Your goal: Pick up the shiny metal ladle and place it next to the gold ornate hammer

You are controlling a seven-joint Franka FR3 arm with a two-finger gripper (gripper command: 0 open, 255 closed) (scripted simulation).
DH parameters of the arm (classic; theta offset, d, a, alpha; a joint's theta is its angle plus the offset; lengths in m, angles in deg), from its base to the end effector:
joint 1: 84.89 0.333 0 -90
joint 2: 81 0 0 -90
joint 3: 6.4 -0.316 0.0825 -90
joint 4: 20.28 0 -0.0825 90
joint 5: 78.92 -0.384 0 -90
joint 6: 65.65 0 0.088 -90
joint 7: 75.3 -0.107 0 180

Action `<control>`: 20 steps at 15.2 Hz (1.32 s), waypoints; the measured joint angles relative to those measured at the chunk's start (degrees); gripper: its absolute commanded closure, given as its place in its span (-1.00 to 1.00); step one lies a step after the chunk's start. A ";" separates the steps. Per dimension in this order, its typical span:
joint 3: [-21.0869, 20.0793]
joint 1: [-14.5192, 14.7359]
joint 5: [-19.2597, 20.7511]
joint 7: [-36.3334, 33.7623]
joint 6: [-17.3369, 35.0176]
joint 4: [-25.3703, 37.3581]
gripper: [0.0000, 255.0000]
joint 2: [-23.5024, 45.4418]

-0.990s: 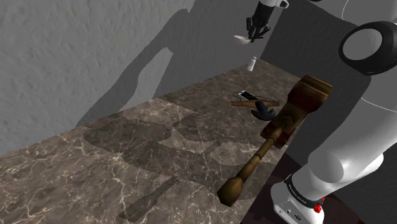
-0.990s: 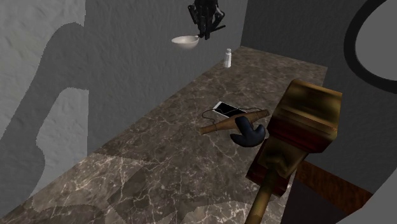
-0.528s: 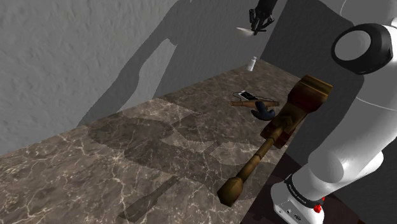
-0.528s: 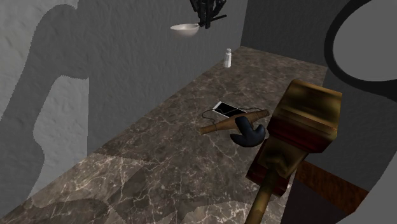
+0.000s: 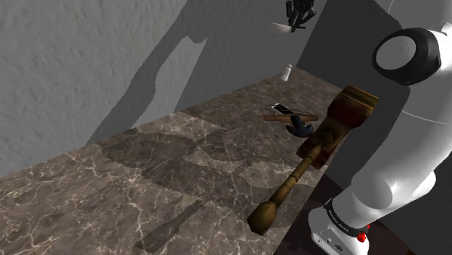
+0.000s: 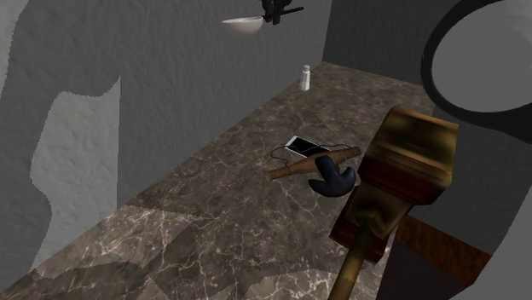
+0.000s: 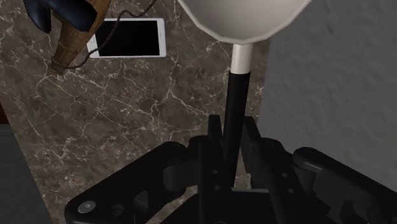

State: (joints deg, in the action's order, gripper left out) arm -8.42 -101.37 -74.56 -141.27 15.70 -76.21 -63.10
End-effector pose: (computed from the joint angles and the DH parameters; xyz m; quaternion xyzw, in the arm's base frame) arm 0.5993 -0.1691 0.7003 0.7555 -0.6511 0.0729 0.0002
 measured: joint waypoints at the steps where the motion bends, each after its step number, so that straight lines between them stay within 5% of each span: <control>1: -0.23 0.47 0.07 -0.74 0.71 -2.57 1.00 -1.82; 12: -5.10 6.88 0.59 -12.49 5.81 -26.54 1.00 -19.82; 20: -10.77 11.58 -0.09 -22.82 5.35 -34.06 1.00 -26.97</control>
State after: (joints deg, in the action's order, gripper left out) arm -19.19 -89.79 -74.66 -164.09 21.05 -110.27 -90.07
